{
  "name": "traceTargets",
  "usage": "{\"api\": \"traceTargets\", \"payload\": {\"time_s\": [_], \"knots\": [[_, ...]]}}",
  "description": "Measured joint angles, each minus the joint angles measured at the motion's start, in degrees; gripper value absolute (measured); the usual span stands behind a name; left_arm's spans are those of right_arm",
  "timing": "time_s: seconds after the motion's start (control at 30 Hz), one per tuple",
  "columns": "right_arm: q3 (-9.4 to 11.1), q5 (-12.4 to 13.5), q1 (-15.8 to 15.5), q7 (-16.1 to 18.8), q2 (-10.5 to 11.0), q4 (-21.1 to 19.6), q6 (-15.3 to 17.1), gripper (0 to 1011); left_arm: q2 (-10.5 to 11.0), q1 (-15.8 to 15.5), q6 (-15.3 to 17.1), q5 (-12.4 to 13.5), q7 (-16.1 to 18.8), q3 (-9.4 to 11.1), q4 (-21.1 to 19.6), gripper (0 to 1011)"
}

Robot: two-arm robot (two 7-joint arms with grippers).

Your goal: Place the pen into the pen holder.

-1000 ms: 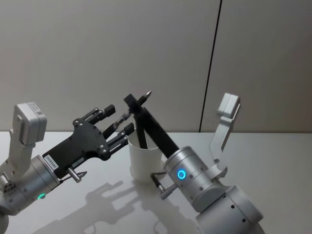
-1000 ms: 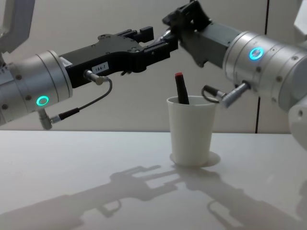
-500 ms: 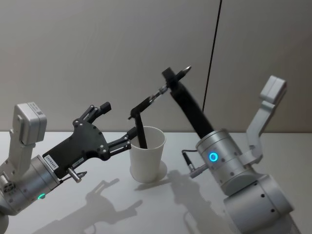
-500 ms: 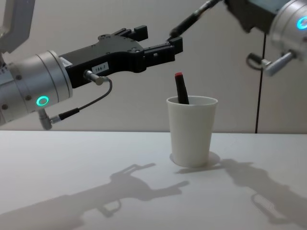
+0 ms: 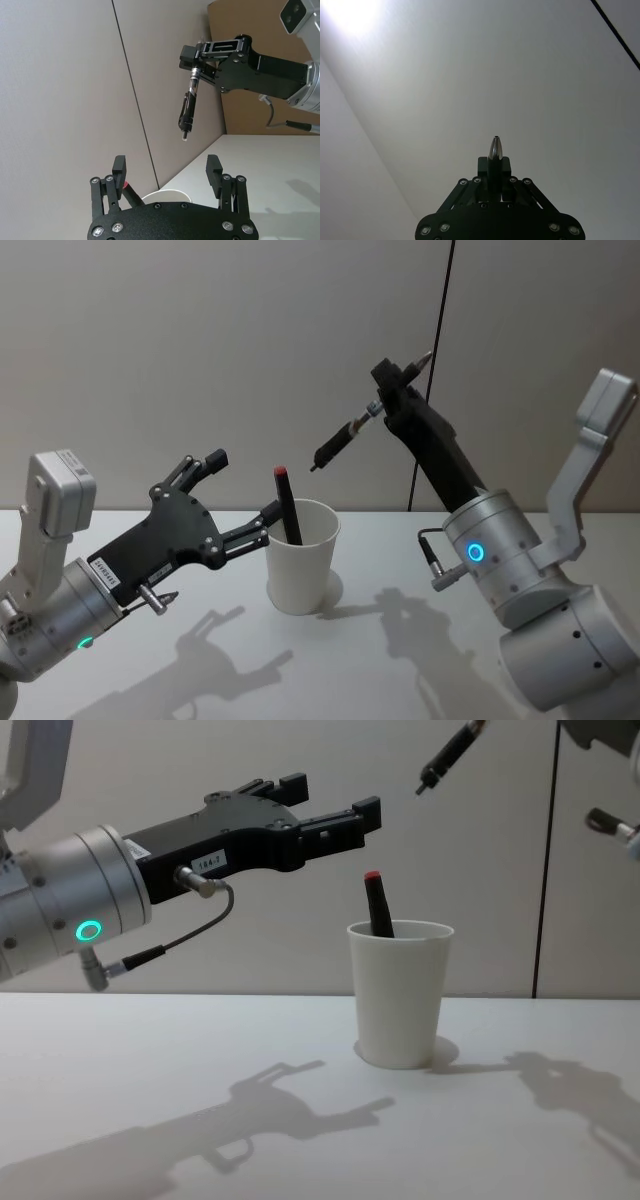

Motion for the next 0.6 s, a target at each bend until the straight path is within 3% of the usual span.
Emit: {"api": "traceTargets", "payload": {"time_s": [0.2,0.6], "knots": [[-1.04,-3.75,0.53,0.18,2.52,0.02,-1.28,134,0.00,0.00,0.00,0.00,0.00,0.00,0.00,1003],[-3.56,-11.50,1.68,0.38,5.45,2.16,-3.61,133,0.00,0.00,0.00,0.00,0.00,0.00,0.00,1003]]}}
